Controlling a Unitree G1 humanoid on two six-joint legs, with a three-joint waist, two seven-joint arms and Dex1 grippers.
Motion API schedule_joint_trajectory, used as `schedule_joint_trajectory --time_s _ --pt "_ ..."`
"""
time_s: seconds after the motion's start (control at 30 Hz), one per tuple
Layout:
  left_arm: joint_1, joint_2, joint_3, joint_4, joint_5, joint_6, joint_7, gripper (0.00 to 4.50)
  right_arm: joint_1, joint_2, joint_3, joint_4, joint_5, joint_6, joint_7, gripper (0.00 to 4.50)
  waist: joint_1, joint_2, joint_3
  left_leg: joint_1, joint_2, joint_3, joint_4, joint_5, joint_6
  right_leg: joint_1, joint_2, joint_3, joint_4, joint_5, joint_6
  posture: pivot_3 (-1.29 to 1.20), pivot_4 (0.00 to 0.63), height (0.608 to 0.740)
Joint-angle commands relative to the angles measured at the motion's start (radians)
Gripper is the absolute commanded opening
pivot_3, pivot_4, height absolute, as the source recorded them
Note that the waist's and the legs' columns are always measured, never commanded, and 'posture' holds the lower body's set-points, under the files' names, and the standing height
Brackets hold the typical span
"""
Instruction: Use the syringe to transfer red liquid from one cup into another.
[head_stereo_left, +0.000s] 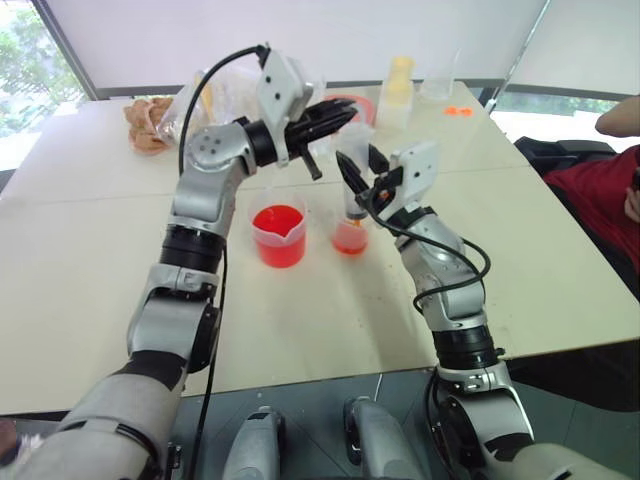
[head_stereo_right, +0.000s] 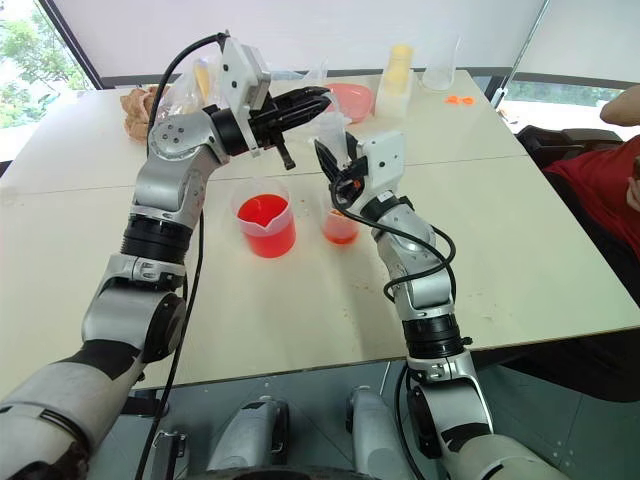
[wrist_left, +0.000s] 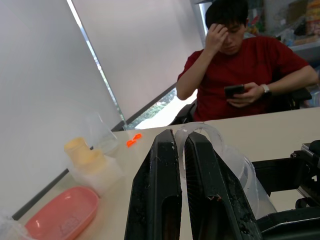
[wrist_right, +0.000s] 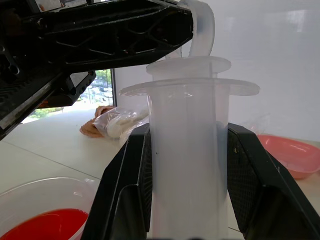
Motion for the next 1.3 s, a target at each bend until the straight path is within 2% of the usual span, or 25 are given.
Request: schedule_joint_trajectory --time_s 0.03,0.17,0.37,0.53,0.63,0.8,0.93,1.07,1.3 --pt "0.046 -0.027 -0.066 -0.011 -0.008 0.043 -0.057 0.06 -0.103 -0.002 -0.061 -0.071 0.029 -0.046 -0.029 1.41 0.000 0.000 0.000 0.000 0.000 0.000 0.000 0.000 0.000 0.000 0.000 0.000 0.000 0.000 0.000 0.00 0.150 0.740" --pt "0.034 -0.018 -0.041 -0.023 -0.044 0.081 -0.063 1.43 -0.105 -0.002 -0.060 -0.068 0.029 -0.048 -0.027 1.41 0.002 0.000 0.000 0.000 0.000 0.000 0.000 0.000 0.000 0.000 0.000 0.000 0.000 0.000 0.000 0.00 0.150 0.740" --pt "0.014 0.000 0.011 -0.038 -0.071 0.089 -0.017 4.27 -0.110 0.002 -0.063 -0.070 0.028 -0.047 -0.019 1.41 -0.002 0.000 0.000 0.000 0.000 0.000 0.000 0.000 0.000 0.000 0.000 0.000 0.000 0.000 0.000 0.00 0.150 0.740" --pt "0.060 0.072 0.143 -0.194 -0.232 0.247 0.007 4.27 -0.145 0.004 -0.125 -0.084 0.113 0.037 -0.039 1.41 -0.009 0.000 0.000 0.001 0.000 0.000 0.000 0.000 0.000 0.000 0.000 0.000 0.001 0.000 0.000 0.00 0.150 0.740" --pt "0.163 0.155 0.158 -0.375 -0.325 0.394 -0.026 4.27 -0.207 -0.029 -0.214 -0.084 0.245 0.201 -0.073 1.41 -0.005 0.000 0.000 0.002 0.001 0.000 -0.001 0.000 0.000 0.000 0.000 0.000 0.003 0.000 0.000 0.00 0.150 0.740" --pt "0.404 0.345 0.157 -0.713 -0.442 0.584 -0.084 4.27 -0.348 -0.259 -0.389 -0.024 0.484 0.627 -0.111 1.41 0.010 0.001 0.001 0.000 0.001 -0.001 0.000 0.000 0.000 0.000 -0.002 0.000 0.003 0.000 0.000 0.00 0.150 0.740" --pt "0.585 0.462 0.169 -0.909 -0.493 0.654 -0.091 4.27 -0.427 -0.479 -0.367 0.178 0.440 0.951 -0.140 1.41 0.024 0.001 0.000 0.000 0.000 0.000 0.000 0.000 0.000 0.001 -0.002 0.000 -0.003 -0.002 -0.004 0.00 0.150 0.740" --pt "0.700 0.487 0.154 -1.003 -0.510 0.659 -0.066 4.27 -0.393 -0.556 -0.314 0.299 0.416 1.073 -0.071 1.41 0.024 0.000 0.000 0.001 0.001 0.001 -0.001 0.000 0.000 0.003 0.000 0.001 -0.010 -0.002 -0.005 0.00 0.150 0.740" --pt "0.817 0.444 0.085 -1.014 -0.448 0.592 -0.011 4.27 -0.279 -0.506 -0.242 0.380 0.377 1.137 -0.004 1.41 0.019 0.001 0.000 -0.001 0.001 0.002 -0.001 0.000 0.000 0.002 0.001 0.002 -0.009 0.000 0.000 0.00 0.150 0.740"
